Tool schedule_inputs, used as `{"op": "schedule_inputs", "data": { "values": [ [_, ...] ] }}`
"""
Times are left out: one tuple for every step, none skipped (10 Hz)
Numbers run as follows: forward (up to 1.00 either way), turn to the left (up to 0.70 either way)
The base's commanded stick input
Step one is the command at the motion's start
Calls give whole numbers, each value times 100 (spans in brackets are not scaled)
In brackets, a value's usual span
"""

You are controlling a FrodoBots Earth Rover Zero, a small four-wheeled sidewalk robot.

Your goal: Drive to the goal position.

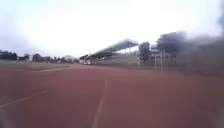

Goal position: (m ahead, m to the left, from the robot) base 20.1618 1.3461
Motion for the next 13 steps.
{"op": "schedule_inputs", "data": {
  "values": [
    [70, 0],
    [70, 0],
    [69, 0],
    [69, 0],
    [69, 0],
    [69, 0],
    [69, 0],
    [68, 0],
    [68, 0],
    [68, 0],
    [68, 0],
    [68, 0],
    [68, 0]
  ]
}}
